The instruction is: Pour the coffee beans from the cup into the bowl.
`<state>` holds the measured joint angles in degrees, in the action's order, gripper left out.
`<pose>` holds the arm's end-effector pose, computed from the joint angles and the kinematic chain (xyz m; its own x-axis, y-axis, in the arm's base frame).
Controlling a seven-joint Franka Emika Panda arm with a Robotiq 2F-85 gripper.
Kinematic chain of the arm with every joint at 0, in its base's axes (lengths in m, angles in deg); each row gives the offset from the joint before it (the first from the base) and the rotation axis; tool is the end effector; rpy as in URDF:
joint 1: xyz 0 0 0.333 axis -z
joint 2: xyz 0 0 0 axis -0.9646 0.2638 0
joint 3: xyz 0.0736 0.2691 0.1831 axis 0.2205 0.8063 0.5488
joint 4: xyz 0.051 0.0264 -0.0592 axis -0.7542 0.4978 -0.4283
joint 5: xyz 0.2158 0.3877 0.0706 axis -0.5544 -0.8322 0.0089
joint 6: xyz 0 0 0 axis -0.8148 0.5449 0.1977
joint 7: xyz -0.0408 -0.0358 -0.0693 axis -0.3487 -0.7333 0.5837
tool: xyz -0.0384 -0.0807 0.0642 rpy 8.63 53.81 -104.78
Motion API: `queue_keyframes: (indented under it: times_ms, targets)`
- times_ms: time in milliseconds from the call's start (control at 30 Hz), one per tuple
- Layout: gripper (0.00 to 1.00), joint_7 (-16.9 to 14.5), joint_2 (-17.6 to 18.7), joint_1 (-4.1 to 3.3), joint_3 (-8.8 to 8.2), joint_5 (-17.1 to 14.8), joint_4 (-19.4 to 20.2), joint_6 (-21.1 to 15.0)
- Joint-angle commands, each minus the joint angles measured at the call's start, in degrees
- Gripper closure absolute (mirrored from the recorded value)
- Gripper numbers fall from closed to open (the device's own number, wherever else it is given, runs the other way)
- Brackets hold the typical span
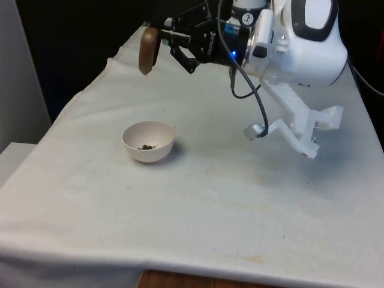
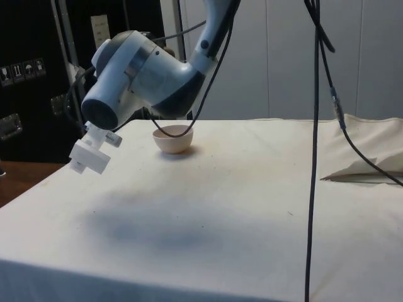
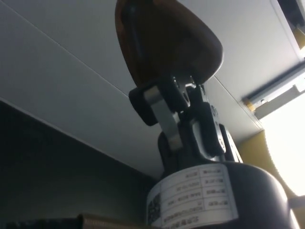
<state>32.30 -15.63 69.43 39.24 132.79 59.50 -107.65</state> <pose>0.6895 0.0185 0.2179 0.9914 0.0849 0.0998 -0.1152 0.2014 0.9727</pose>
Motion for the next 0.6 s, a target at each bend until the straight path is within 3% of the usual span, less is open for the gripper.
queue_keyframes:
  times_ms: [0,167,200,233,367,433,467,567]
  targets:
    - [1.00,0.06,-0.46,0.40,0.40,-0.57,0.17,-0.97]
    - [1.00,0.57,-0.86,0.74,0.52,-1.26,0.17,-1.72]
    - [1.00,0.63,-0.40,0.34,0.11,-0.86,0.00,-0.92]
    - [1.00,0.69,-0.92,0.80,0.52,-1.43,0.23,-1.89]
    - [1.00,1.20,-1.32,1.03,0.52,-2.35,0.23,-2.81]
    - [1.00,1.38,-0.97,0.69,0.11,-2.23,0.00,-2.18]
    - [1.00,1.55,-1.49,1.15,0.52,-2.86,0.23,-3.32]
    - [1.00,1.78,-1.66,1.32,0.52,-3.32,0.23,-3.78]
